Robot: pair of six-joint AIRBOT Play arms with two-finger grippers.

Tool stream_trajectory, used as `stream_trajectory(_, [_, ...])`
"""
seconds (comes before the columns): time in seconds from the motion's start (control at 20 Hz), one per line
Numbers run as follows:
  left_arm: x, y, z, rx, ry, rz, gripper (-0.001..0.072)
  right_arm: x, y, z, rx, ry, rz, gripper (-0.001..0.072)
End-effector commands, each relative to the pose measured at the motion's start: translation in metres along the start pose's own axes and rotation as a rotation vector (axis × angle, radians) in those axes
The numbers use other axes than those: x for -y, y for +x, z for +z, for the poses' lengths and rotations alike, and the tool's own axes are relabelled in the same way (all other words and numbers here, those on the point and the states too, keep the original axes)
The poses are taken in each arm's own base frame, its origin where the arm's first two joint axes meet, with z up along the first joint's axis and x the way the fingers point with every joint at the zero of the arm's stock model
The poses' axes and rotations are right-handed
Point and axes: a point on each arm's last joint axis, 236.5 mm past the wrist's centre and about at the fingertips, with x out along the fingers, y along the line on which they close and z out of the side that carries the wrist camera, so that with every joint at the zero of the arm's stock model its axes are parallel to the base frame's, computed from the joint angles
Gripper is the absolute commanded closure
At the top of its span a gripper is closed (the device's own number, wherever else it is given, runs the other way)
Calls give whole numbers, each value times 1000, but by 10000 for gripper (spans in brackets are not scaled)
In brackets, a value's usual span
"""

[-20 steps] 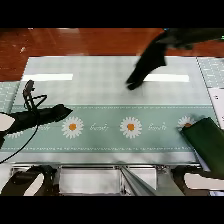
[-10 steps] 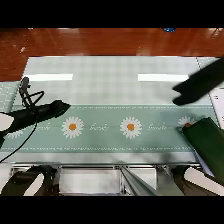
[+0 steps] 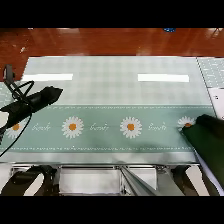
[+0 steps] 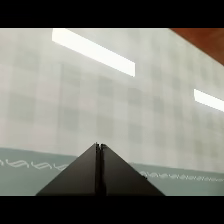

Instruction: Fold the shirts.

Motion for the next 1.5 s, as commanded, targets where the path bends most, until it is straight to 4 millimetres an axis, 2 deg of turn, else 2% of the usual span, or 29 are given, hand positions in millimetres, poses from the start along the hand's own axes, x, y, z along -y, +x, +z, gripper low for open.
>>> stream_trajectory(0.0, [-2,-1,17,70,4,9,683,97,18,-90,-254,208,-356,686])
stream_trajectory(0.1, [-4,2,18,71,1,15,683,111,30,-114,-329,294,-379,681])
stream_trajectory(0.2, [-9,7,14,55,-7,27,682,117,39,-126,-370,337,-397,514])
stream_trajectory(0.3, [-18,16,11,38,-20,47,683,122,45,-122,-348,338,-411,293])
stream_trajectory(0.45, [-26,28,20,49,-18,73,683,122,54,-101,-289,334,-391,296])
stream_trajectory(0.5, [-19,29,33,64,28,65,683,113,58,-85,-250,318,-345,298])
stream_trajectory(0.55, [-7,28,54,97,75,48,683,97,61,-62,-194,295,-272,308])
stream_trajectory(0.6, [9,25,78,129,121,26,683,70,62,-28,-108,258,-158,351])
stream_trajectory(0.65, [32,20,103,151,164,-10,683,32,57,8,-18,209,-26,473])
stream_trajectory(0.7, [58,12,128,169,213,-51,683,-24,46,46,84,125,157,606])
stream_trajectory(0.75, [84,4,148,182,266,-93,683,-90,25,74,178,-1,358,687])
stream_trajectory(0.8, [113,-3,165,187,362,-136,683,-165,-4,88,256,-120,568,687])
stream_trajectory(0.85, [135,-8,173,172,456,-164,684,-233,-29,83,296,-246,718,687])
stream_trajectory(0.9, [150,-9,176,138,502,-171,684,-287,-43,64,315,-386,793,687])
stream_trajectory(0.95, [156,-4,172,83,516,-157,684,-336,-46,31,307,-554,823,687])
stream_trajectory(1.0, [152,6,160,11,523,-119,684,-370,-38,-5,286,-704,803,687])
stream_trajectory(1.05, [135,21,136,-91,526,-54,684,-393,-20,-40,264,-840,742,687])
stream_trajectory(1.1, [110,36,105,-215,532,34,684,-405,8,-68,238,-944,625,688])
stream_trajectory(1.15, [83,51,78,-308,538,120,684,-407,35,-85,207,-1012,512,688])
stream_trajectory(1.25, [34,74,41,-431,532,246,683,-393,90,-107,101,-1112,302,689])
stream_trajectory(1.35, [16,84,25,-493,477,279,682,-375,127,-128,-51,-1143,199,688])
stream_trajectory(1.45, [14,91,21,-503,467,275,683,-372,141,-133,-87,-1150,170,687])
